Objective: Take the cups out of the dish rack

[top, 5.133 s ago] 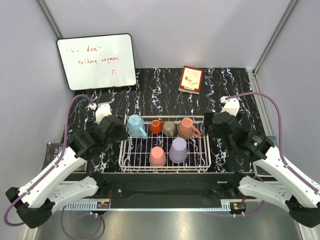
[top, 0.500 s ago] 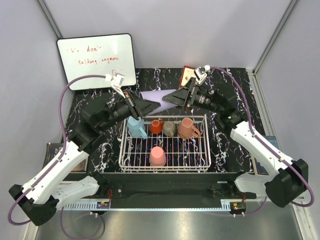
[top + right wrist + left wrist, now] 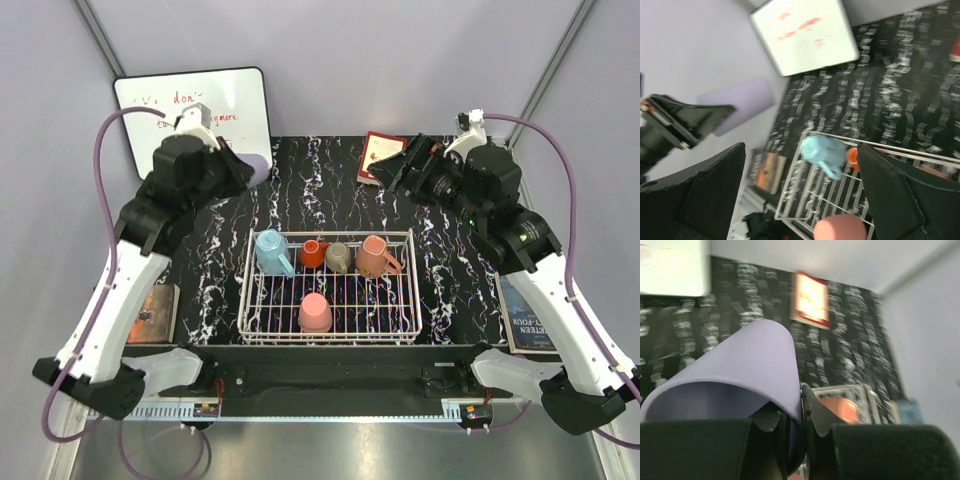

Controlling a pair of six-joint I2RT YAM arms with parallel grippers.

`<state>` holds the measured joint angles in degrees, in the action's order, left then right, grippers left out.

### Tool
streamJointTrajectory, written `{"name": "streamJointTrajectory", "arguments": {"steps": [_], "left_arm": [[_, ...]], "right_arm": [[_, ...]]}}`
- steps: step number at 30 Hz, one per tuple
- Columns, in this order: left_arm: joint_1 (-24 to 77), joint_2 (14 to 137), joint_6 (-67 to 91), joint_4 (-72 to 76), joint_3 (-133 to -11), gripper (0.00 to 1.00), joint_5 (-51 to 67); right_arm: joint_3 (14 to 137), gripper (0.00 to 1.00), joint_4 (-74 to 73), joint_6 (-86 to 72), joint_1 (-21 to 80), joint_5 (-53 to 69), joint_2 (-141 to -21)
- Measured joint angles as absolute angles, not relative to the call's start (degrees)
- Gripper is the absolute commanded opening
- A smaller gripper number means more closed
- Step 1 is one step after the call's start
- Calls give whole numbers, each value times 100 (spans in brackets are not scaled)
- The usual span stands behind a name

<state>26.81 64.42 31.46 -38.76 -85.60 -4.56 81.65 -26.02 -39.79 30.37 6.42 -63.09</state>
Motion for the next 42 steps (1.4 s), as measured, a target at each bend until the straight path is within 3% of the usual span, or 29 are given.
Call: {"name": "streamJointTrajectory", "arguments": {"steps": [8,18,33,42], "left_arm": [[991,8132,2978,-5144,-9325,0,-1162],[-666,9719,2838,-5483,-9620,0,-1293],[-1017,11839,2700,-5474,-10921,0,-1542],[-1361,12344,2700,-5557,-11386,0,-1490]], "right_arm": [[8460,100,-4534,-3634,3037,-978,-6899],[8027,100,-5321,-3271,3037,-1592,-6783],[7395,100,-5345,-3146,3037,-1385,-6639],[7102,100,-5332,-3131,3037,-1236,-6733]]}}
